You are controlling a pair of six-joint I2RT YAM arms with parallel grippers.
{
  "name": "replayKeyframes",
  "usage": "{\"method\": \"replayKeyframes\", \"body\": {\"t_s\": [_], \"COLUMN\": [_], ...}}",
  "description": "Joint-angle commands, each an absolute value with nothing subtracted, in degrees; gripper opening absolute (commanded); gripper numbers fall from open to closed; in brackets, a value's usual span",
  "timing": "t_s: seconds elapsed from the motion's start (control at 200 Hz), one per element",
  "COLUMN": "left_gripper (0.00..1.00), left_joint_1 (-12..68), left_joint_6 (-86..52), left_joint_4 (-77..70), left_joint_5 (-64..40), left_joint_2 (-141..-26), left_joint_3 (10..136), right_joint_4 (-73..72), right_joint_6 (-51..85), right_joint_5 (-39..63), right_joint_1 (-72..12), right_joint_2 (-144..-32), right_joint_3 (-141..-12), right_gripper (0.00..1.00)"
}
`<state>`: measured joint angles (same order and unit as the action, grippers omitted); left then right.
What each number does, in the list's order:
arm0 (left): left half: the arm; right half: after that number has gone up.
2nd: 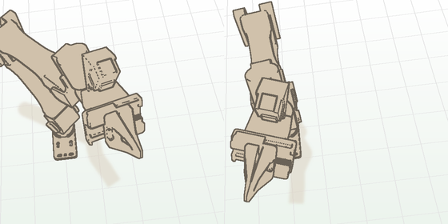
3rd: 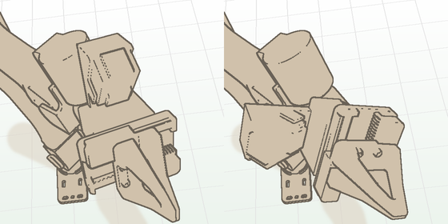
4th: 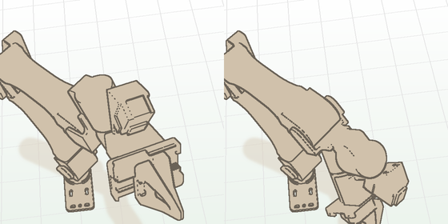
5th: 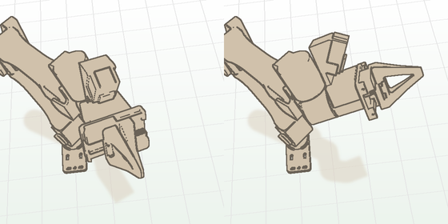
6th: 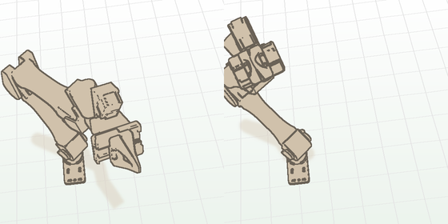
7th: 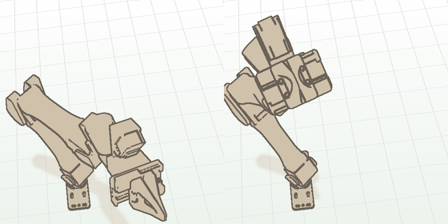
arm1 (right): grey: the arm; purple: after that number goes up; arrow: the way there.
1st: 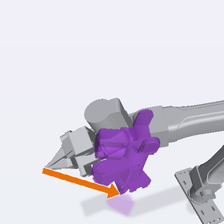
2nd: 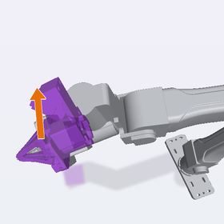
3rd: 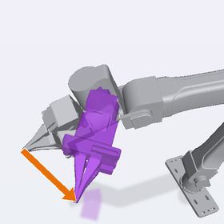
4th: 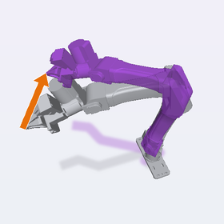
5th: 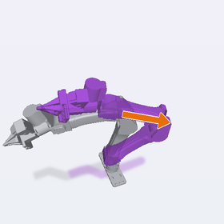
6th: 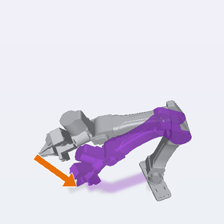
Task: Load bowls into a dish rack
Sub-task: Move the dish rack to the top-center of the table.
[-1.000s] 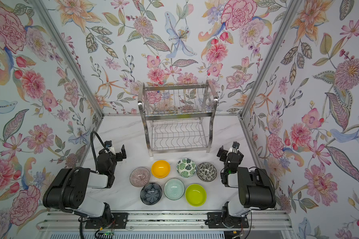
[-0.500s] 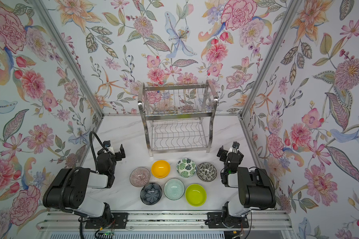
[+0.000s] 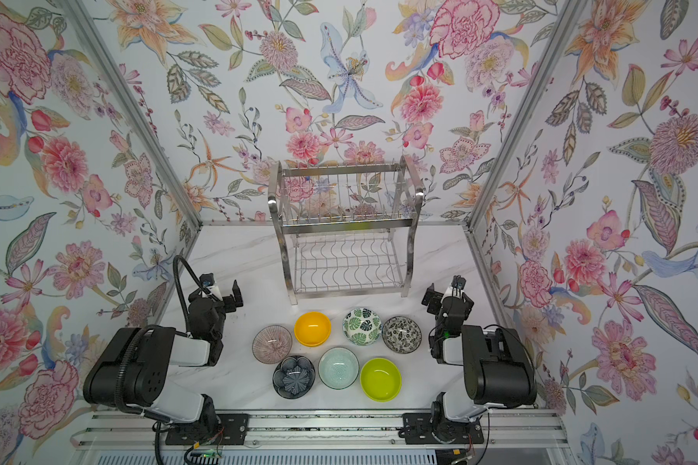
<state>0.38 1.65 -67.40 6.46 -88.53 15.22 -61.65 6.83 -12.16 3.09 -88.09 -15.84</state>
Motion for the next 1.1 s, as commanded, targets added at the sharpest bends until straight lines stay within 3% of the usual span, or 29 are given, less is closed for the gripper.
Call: {"method": "replayKeyframes", "body": {"t_s": [0.0,0.2,0.295,0.475,0.696,0.751,0.856,1.021,1.096], "left_gripper": [0.99,0.99,0.99,0.99,0.99,0.99,0.99,0.99,0.99], "left_joint_1": [0.63,0.63,0.75,1.74,5.89,5.93,5.91,5.98,6.06], "left_joint_6": [1.1,0.01,-0.56,-1.32,-7.8,-12.79,-19.59,-25.13,-26.93], "left_joint_4": [-69.32,-73.79,-68.3,-62.21,-48.29,-40.75,-29.68,-24.64,-22.81], "left_joint_5": [7.24,10.62,12.99,18.7,25.33,24.81,22.75,18.7,16.11], "left_joint_2": [-89.14,-87.86,-82.89,-76.11,-65.68,-62.38,-57.95,-53.92,-52.96], "left_joint_3": [15.8,12.25,12.71,12.75,16.29,18.41,22.14,22.32,22.58], "right_joint_4": [-62.82,-63.3,-62.88,-64.4,-74.98,-68.59,-52.94,-39.94,-32.97], "right_joint_6": [6.35,6.62,8.79,8.04,3.58,1.9,3.81,24.04,31.87], "right_joint_5": [-11.78,-13.29,-18.27,-18.38,-23.62,-30.83,-30.6,-32.85,-24.77], "right_joint_1": [3.16,3.0,2.98,2.59,-1.44,-4.61,-5.57,-1.98,2.68], "right_joint_2": [-88.68,-88.48,-87.07,-86.39,-85.67,-80.98,-70.26,-60.05,-55.37], "right_joint_3": [-17.06,-16.76,-16.22,-15.16,-10.29,-11.78,-15.77,-16.51,-16.41], "right_gripper": [0.99,0.98,0.99,0.99,0.99,0.98,0.99,0.99,0.98]}}
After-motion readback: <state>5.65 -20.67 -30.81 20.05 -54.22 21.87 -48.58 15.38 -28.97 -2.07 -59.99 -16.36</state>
